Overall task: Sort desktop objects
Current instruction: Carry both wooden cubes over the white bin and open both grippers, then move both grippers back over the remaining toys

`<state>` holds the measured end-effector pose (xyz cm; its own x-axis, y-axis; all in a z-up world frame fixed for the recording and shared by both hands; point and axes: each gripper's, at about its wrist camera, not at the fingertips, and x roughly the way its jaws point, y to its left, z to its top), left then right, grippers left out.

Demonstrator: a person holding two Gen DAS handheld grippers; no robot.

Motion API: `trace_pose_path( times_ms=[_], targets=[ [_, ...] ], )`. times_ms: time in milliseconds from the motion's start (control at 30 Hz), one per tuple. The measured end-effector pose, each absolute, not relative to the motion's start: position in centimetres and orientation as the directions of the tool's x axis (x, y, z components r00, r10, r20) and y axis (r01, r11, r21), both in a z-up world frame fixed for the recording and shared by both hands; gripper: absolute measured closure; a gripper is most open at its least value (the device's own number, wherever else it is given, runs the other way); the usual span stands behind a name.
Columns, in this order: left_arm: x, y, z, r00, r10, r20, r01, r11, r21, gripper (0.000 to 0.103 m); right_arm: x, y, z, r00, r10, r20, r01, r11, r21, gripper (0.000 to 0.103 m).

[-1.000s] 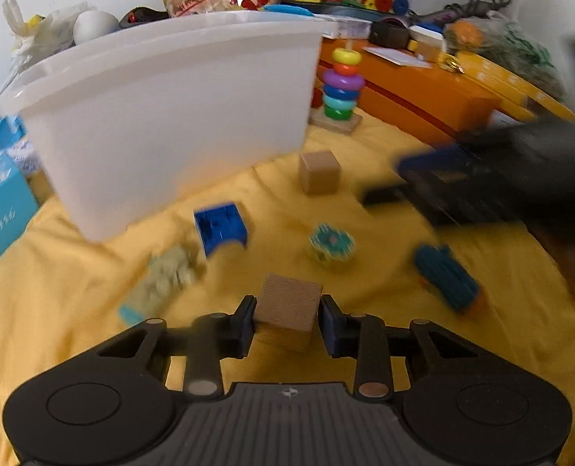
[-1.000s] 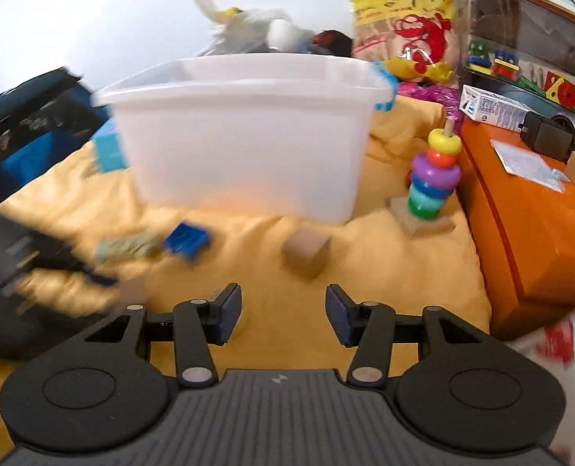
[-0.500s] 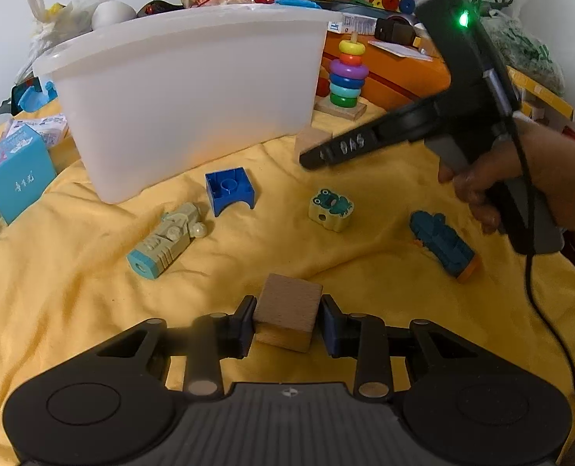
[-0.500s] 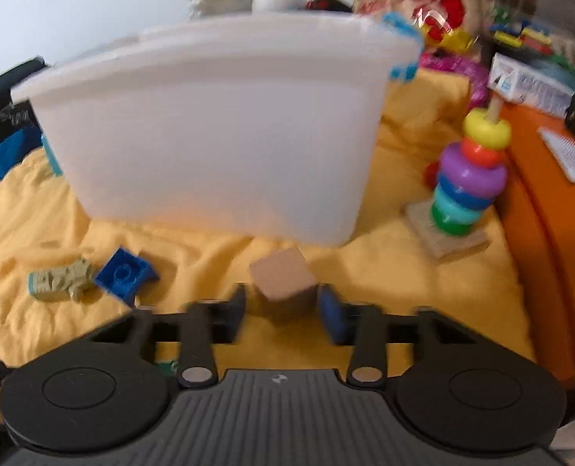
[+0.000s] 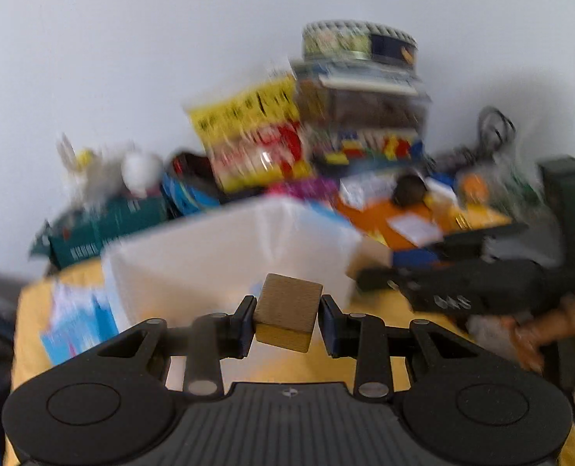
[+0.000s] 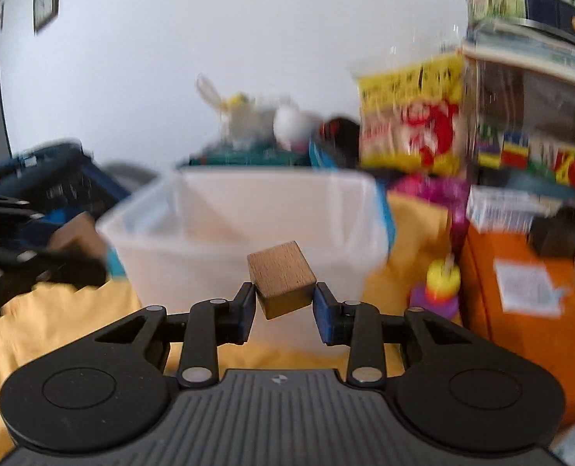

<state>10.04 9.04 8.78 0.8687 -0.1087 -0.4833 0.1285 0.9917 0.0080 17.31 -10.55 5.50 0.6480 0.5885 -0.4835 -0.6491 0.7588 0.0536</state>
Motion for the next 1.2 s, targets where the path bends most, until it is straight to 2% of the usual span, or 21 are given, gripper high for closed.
trace_pose_path(
  times_ms=[133,233,467,533,567,600,733,867,1067,1200],
  targets=[
    [13.0,10.2,10.9,0.901,-0.046,-0.432,0.071,0.997,0.043,0.065,18.8,-9.1,7.4,0.673,0.601,-0.432,-0.644,0.763,0.058,0.067],
    [16.0,10.8,10.4,0.903,0.009,-0.429,0.029,0.996,0.082,0.065,20.9,-7.9,7.5,0.672,0.618,-0.408,-0.646,0.758,0.085,0.067],
    [20.3,11.9,6.7,0.859,0.075,-0.507,-0.044,0.996,0.073,0.065,25.2,-4.9,5.7,0.661,0.572,-0.487,-0.610,0.787,0.097,0.066],
    [20.5,12.0,6.1,0.850,0.091,-0.519,-0.052,0.995,0.088,0.064,25.3,-4.5,5.2,0.664,0.577,-0.476,-0.614,0.784,0.095,0.065],
    [20.2,12.1,6.0,0.852,0.093,-0.515,-0.058,0.995,0.085,0.064,25.4,-4.2,5.0,0.665,0.572,-0.480,-0.615,0.784,0.082,0.059],
    [19.7,12.2,5.9,0.857,0.089,-0.507,-0.056,0.995,0.081,0.063,25.3,-4.1,4.8,0.665,0.568,-0.485,-0.617,0.784,0.070,0.057],
    [17.5,11.9,6.9,0.876,0.089,-0.475,-0.045,0.994,0.103,0.057,24.0,-4.6,5.0,0.657,0.586,-0.475,-0.640,0.766,0.060,0.058],
    [14.7,11.7,7.5,0.884,0.046,-0.466,-0.015,0.997,0.069,0.054,22.0,-6.1,5.6,0.652,0.601,-0.462,-0.651,0.756,0.065,0.056],
    [10.0,10.3,4.8,0.846,0.005,-0.532,0.032,0.998,0.060,0.051,18.9,-8.2,4.6,0.623,0.602,-0.499,-0.664,0.744,0.069,0.052],
    [7.5,9.9,1.3,0.795,0.037,-0.606,0.013,0.997,0.078,0.051,16.2,-9.8,2.6,0.616,0.571,-0.543,-0.639,0.765,0.080,0.052]
  ],
)
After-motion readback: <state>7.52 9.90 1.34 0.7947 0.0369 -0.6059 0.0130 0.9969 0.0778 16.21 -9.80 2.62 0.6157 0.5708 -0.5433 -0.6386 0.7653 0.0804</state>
